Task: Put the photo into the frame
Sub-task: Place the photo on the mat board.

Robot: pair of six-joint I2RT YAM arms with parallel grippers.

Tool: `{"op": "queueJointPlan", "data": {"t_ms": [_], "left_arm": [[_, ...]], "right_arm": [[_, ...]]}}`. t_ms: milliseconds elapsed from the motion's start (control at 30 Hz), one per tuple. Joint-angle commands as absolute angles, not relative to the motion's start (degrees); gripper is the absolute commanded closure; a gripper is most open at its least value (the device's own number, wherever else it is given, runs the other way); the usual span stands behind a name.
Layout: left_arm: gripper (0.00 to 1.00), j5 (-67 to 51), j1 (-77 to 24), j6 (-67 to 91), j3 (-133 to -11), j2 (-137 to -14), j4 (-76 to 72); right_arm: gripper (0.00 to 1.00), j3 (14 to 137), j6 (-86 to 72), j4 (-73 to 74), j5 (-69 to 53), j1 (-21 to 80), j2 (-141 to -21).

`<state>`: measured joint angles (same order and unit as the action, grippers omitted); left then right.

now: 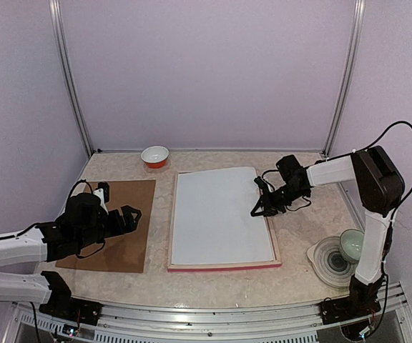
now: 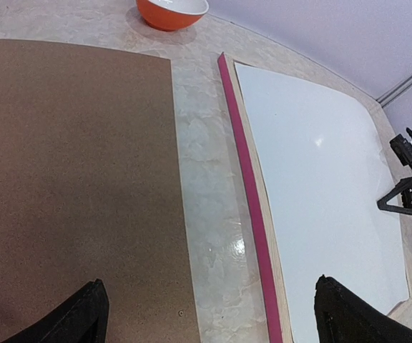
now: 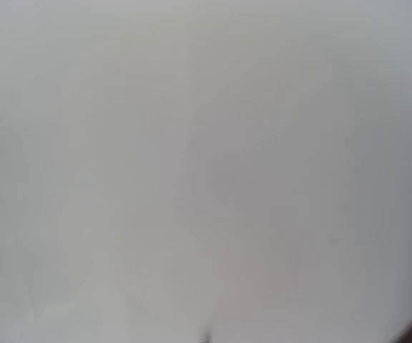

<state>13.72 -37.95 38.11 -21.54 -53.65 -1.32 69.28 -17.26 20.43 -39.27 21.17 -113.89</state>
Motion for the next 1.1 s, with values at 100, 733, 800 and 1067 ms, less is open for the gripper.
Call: {"op": "queueJointPlan", "data": {"t_ms": [100,733,800,1067], "left_arm": [[0.01,12.92,-37.62,38.13,-20.72,-53.53,-2.98],[0.01,12.83,-37.62,38.23,-20.57,-53.66,-3.22],[0.01,12.75,-37.62,38.30,-20.61,-53.82,-3.38],[0.01,12.39,-37.62,38.30,-21.17,-54.74,-3.85]], "right_arm": [[1.00,70.35,-15.99,22.43,-38.32,20.39,-112.59],[1.00,70.54,-16.32,22.13,-38.65,20.00,-112.76],[1.00,70.73,-16.53,21.94,-38.67,19.93,-112.76],[0.96,70.98,-16.84,21.98,-38.34,20.12,-112.96]]}}
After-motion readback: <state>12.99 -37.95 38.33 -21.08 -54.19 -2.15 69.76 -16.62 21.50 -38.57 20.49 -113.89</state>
